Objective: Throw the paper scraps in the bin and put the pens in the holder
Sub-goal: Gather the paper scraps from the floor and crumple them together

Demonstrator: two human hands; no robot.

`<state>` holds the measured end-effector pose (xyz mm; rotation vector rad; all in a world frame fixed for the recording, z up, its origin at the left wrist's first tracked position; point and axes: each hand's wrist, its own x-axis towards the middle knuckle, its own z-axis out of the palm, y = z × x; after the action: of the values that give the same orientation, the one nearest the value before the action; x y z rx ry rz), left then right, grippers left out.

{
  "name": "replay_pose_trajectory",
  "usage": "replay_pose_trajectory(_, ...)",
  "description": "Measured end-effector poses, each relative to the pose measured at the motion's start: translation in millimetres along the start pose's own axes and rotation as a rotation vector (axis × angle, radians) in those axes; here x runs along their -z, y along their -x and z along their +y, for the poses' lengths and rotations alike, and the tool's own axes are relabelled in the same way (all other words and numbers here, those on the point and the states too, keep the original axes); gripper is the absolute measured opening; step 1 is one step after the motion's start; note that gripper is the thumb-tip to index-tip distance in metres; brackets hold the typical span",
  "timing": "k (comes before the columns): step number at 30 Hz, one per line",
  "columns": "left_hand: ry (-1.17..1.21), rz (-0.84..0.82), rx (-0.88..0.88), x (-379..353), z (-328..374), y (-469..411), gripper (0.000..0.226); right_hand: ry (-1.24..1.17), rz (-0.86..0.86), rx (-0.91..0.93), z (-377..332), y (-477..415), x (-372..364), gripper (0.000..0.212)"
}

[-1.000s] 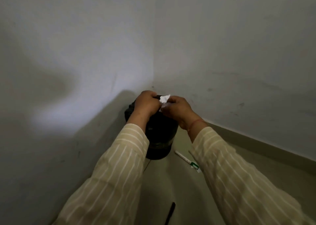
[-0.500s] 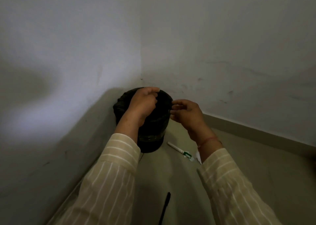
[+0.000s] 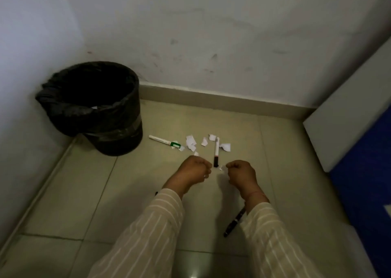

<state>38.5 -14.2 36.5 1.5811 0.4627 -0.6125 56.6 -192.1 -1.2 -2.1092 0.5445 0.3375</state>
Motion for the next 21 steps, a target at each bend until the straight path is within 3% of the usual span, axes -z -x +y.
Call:
replay_pose_trajectory(5, -0.077, 0.004, 0.077, -20, -26, -12, 0.019, 0.271, -0.016, 0.120, 9, -15, 3, 0.047)
replay_pose_trajectory(9, -0.059, 0.057, 0.068, -19, -24, -21, 0.019, 0.443, -0.109, 0.302, -1, -51, 2, 0.072)
replay_pose_trajectory(12, -0.063, 0.103, 0.067, -13, -25, -29, 0.017, 0.630, -0.220, 0.327, -6, -80, -3, 0.092)
replay_pose_trajectory(16, -0.171, 0.199, -0.009, -2, -31, -39, 0.020, 0.691, -0.286, 0.349, 9, -69, -8, 0.071)
replay_pose_trajectory(19, -0.588, 0.298, -0.169, 5, -33, -48, 0.045, 0.546, -0.070, 0.328, 32, -36, -6, 0.063)
replay_pose_trajectory(21, -0.672, 0.322, -0.229, 4, -28, -52, 0.059, 0.491, 0.111, 0.283, 42, -14, -15, 0.053)
